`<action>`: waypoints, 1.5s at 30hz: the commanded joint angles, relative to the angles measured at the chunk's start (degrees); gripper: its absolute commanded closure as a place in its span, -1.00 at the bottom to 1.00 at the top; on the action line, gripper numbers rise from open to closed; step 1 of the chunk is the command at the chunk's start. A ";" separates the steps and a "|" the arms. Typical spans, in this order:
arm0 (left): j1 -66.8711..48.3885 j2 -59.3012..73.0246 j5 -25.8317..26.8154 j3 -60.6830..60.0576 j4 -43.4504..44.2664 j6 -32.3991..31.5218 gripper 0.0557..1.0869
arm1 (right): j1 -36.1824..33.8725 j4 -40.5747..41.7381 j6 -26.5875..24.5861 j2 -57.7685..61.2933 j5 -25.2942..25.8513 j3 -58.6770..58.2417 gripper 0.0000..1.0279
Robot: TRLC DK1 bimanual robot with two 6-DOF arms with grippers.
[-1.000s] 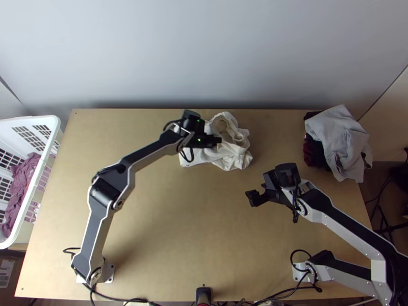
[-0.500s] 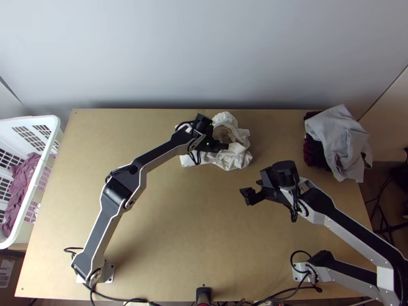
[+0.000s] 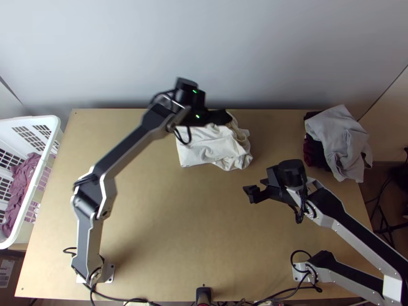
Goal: Fold the t-shirt
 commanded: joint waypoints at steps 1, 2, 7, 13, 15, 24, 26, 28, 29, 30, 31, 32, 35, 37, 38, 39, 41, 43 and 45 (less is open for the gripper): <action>3.64 -8.89 2.85 1.92 -7.46 1.52 -0.91 | -4.66 -1.61 1.75 -2.02 0.05 -1.46 -0.87; 4.60 -9.59 2.85 1.92 -9.31 1.87 -0.91 | -6.51 -1.61 2.01 -2.11 -0.04 -1.98 -0.87; 10.32 -13.81 2.94 -0.45 -17.92 5.65 -0.91 | -15.83 1.81 3.24 -1.85 -1.36 -3.92 -0.87; 12.78 -24.45 2.41 -15.31 -15.11 10.22 -0.91 | -15.56 9.46 2.89 6.50 -2.41 -4.09 -0.87; 12.95 -27.35 1.27 -19.26 -13.79 11.10 -0.91 | -14.33 12.54 2.36 9.40 -2.50 -3.83 -0.87; 14.36 -37.46 -7.26 -33.68 -12.56 14.53 -0.91 | -11.17 15.44 1.92 20.48 -3.03 3.73 -0.86; 15.06 -40.09 -7.43 -36.49 -11.59 14.44 -0.91 | -11.61 16.05 3.95 23.99 -6.02 6.28 -0.86; 15.41 -41.85 -7.52 -38.60 -11.06 14.00 -0.91 | -11.61 16.32 4.74 27.24 -7.34 8.74 -0.86; 15.68 -42.55 -7.52 -39.48 -11.06 13.74 -0.91 | -11.43 16.40 5.35 28.56 -7.51 9.97 -0.86; 15.94 -43.26 -7.78 -40.27 -10.98 13.56 -0.91 | -11.34 16.76 5.79 29.88 -7.78 11.03 -0.86; 16.20 -43.87 -7.78 -40.88 -10.98 13.47 -0.91 | -11.26 16.93 6.49 31.11 -8.04 12.08 -0.86; 16.47 -44.58 -7.87 -41.59 -10.89 13.47 -0.91 | -11.17 17.02 7.02 32.25 -8.39 13.05 -0.86; 17.35 -45.98 -8.66 -42.73 -10.63 13.47 -0.91 | -11.08 19.04 9.13 35.24 -9.80 14.89 -0.86; 18.23 -46.77 -8.75 -42.82 -10.71 13.47 -0.91 | -11.08 20.36 10.71 37.00 -10.15 15.95 -0.86; 18.58 -47.30 -8.75 -42.82 -10.71 13.47 -0.91 | -10.82 20.89 11.50 37.70 -10.24 16.47 -0.86; 18.84 -47.74 -8.84 -42.82 -10.71 13.47 -0.91 | -10.64 21.41 11.86 38.23 -10.32 16.83 -0.86; 19.46 -48.53 -9.28 -42.82 -10.71 13.65 -0.91 | -10.38 21.85 12.47 39.46 -10.41 18.06 -0.86; 20.42 -49.06 -9.28 -42.82 -10.80 13.65 -0.91 | -10.20 21.85 12.47 40.69 -10.32 19.55 -0.86; 21.48 -49.67 -9.28 -43.34 -10.89 13.74 -0.91 | -10.03 21.94 12.56 41.92 -10.32 21.40 -0.86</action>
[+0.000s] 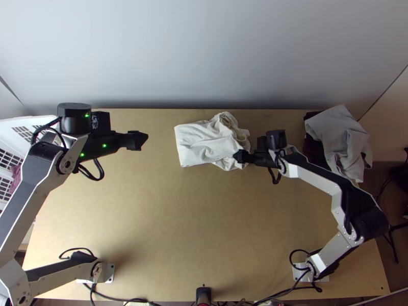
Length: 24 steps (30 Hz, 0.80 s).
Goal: Fold the t-shirt
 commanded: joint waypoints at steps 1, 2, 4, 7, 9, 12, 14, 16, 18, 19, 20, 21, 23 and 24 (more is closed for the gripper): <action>3.23 -2.94 -0.51 -1.86 -0.11 0.23 -0.91 | 0.69 1.16 1.81 5.51 -0.58 5.77 -0.86; 3.76 -3.21 -0.51 -2.21 -0.11 0.23 -0.91 | 0.86 1.16 1.89 6.21 -0.58 6.65 -0.86; 4.64 -3.65 -0.51 -3.01 -0.03 0.23 -0.91 | 1.21 1.16 1.89 7.45 -0.58 8.32 -0.86; 5.60 -4.26 -0.51 -3.44 0.15 0.05 -0.91 | 1.83 1.16 2.16 9.64 -0.49 10.96 -0.86; 6.04 -4.44 -0.51 -3.80 0.41 0.05 -0.91 | 2.18 1.16 2.42 11.75 -0.58 13.33 -0.88; 7.01 -4.70 -0.51 -4.68 1.03 0.14 -0.91 | 3.41 1.07 2.16 14.56 -0.58 16.67 -0.88; 7.45 -5.05 -0.51 -5.47 1.20 0.32 -0.91 | 4.55 0.89 1.81 15.97 -0.49 18.25 -0.88; 7.80 -5.32 -0.51 -6.43 1.38 0.32 -0.91 | 5.87 -0.60 1.19 18.34 -0.05 20.89 -0.88; 8.33 -5.67 -0.51 -7.40 2.00 0.40 -0.91 | 6.93 -5.08 -0.13 20.19 1.01 24.49 -0.84; 8.59 -5.84 -0.51 -7.93 2.35 0.40 -0.91 | 7.36 -6.75 -0.74 20.89 2.32 26.08 -0.66; 8.86 -6.02 -0.51 -8.28 2.70 0.32 -0.91 | 7.63 -7.63 -1.71 21.07 3.20 27.13 -0.33; 8.94 -6.02 -0.51 -8.54 2.70 0.32 -0.91 | 7.72 -7.63 -2.59 21.42 3.73 27.83 0.17; 9.21 -6.28 -0.51 -8.81 2.70 0.32 -0.91 | 7.89 -9.92 -5.40 22.39 3.82 30.21 0.95; 9.29 -6.46 -0.51 -8.81 2.70 0.32 -0.91 | 7.98 -11.94 -6.10 22.56 3.91 30.91 0.94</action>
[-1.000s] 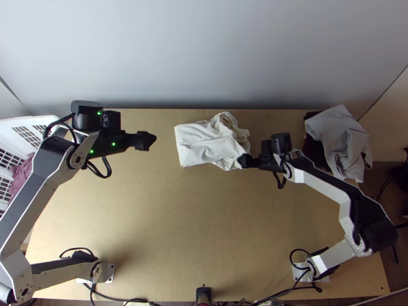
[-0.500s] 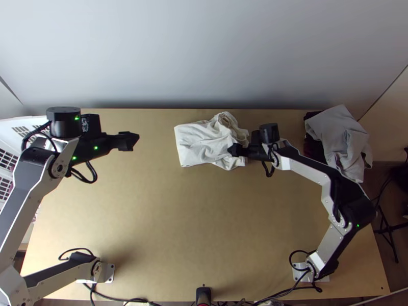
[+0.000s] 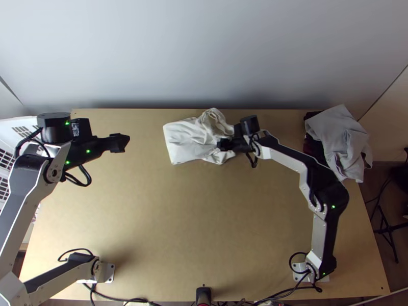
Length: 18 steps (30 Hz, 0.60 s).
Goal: Fold the t-shirt
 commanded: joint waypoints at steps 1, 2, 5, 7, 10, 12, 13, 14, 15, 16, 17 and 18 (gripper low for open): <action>1.23 -0.97 0.08 -1.68 0.54 0.08 -0.91 | 1.82 -7.75 -5.23 3.28 1.87 7.06 0.94; 1.23 -0.97 0.17 -1.77 0.54 0.08 -0.91 | 1.73 -7.84 -5.32 2.40 2.05 6.36 0.94; 1.41 -1.15 0.08 -2.47 0.62 0.08 -0.91 | 0.06 -7.75 -5.32 -0.58 3.72 5.48 0.94; 1.76 -1.33 0.08 -3.00 0.97 0.08 -0.91 | -1.96 -7.66 -5.41 -2.87 3.89 5.48 0.94; 2.02 -1.50 0.08 -4.23 1.06 0.16 -0.91 | -4.95 -7.22 -6.37 -5.95 4.07 6.27 0.94; 2.11 -1.59 0.08 -5.02 1.06 0.25 -0.91 | -6.80 -7.40 -7.43 -7.79 4.95 7.24 0.94; 2.20 -1.68 0.08 -5.55 1.06 0.51 -0.91 | -7.59 -7.57 -7.96 -8.67 5.83 7.77 0.94; 2.28 -1.77 0.17 -5.99 1.06 0.69 -0.91 | -8.29 -7.75 -8.48 -9.64 6.44 8.21 0.94; 2.37 -1.94 0.08 -6.43 1.06 0.87 -0.91 | -9.17 -7.75 -8.75 -10.69 6.97 8.64 0.94; 2.46 -1.94 0.17 -6.87 1.15 0.95 -0.91 | -9.78 -7.84 -9.28 -11.57 7.50 9.00 0.94; 2.64 -2.12 0.17 -7.22 1.59 0.95 -0.91 | -10.40 -8.01 -9.63 -12.45 8.03 9.52 0.94; 2.72 -2.38 0.17 -7.66 1.94 0.95 -0.91 | -11.19 -8.19 -9.71 -13.15 8.29 10.23 0.94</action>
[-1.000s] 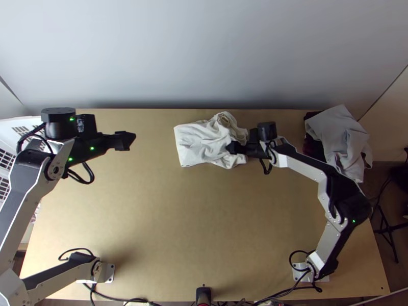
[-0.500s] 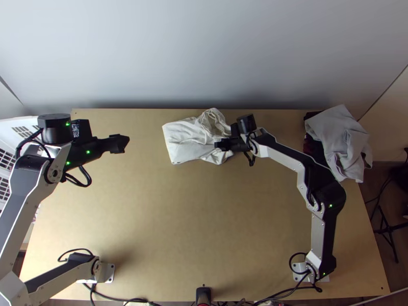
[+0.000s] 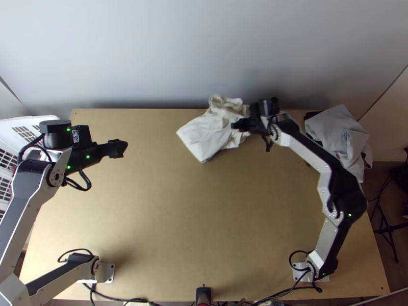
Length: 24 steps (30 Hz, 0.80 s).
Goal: Fold the t-shirt
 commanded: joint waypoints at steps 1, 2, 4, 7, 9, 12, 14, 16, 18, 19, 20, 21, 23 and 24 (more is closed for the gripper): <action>0.67 -1.03 0.21 -3.00 1.22 0.61 -0.91 | -5.36 -0.98 -2.15 -6.01 3.18 3.78 0.94; 0.67 -1.29 0.39 -3.44 1.49 0.61 -0.91 | -6.06 -1.33 -2.42 -6.36 3.62 4.75 0.94; 0.58 -1.47 0.82 -3.97 1.57 0.61 -0.91 | -7.47 -1.68 -2.42 -7.24 3.79 6.77 0.94; 0.67 -1.55 1.00 -4.23 1.66 0.78 -0.91 | -9.84 -3.79 -2.42 -8.38 3.88 11.52 0.95; 0.67 -1.64 1.18 -4.41 1.93 0.87 -0.91 | -11.60 -5.72 -2.33 -8.73 3.97 14.95 0.95; 0.67 -1.82 1.53 -5.20 2.54 0.87 -0.91 | -14.41 -8.27 -2.33 -9.00 4.23 18.90 0.95; 0.67 -1.91 1.97 -5.55 2.63 0.96 -0.91 | -16.34 -9.59 -2.33 -9.17 4.23 21.10 0.95; 0.84 -2.08 2.49 -6.26 3.07 0.96 -0.91 | -18.45 -10.65 -2.42 -9.17 4.23 23.30 0.95; 1.20 -2.35 2.76 -7.40 4.21 0.96 -0.91 | -20.74 -10.91 -2.50 -9.08 4.50 25.32 0.95; 1.28 -2.35 3.02 -8.01 4.65 1.04 -0.91 | -21.97 -11.35 -2.77 -9.00 4.58 26.37 0.94; 1.28 -2.35 3.11 -8.45 5.18 1.04 -0.91 | -23.02 -11.70 -3.12 -8.91 4.67 27.25 0.94; 1.37 -2.43 3.46 -8.80 5.35 1.13 -0.91 | -24.25 -12.05 -3.56 -8.73 4.85 28.04 0.94; 1.55 -2.43 4.16 -9.07 5.44 1.40 -0.91 | -26.80 -13.02 -4.26 -8.47 4.93 29.45 0.94; 1.55 -2.43 4.34 -9.07 5.44 1.40 -0.91 | -28.03 -13.46 -4.79 -8.38 4.93 29.71 0.95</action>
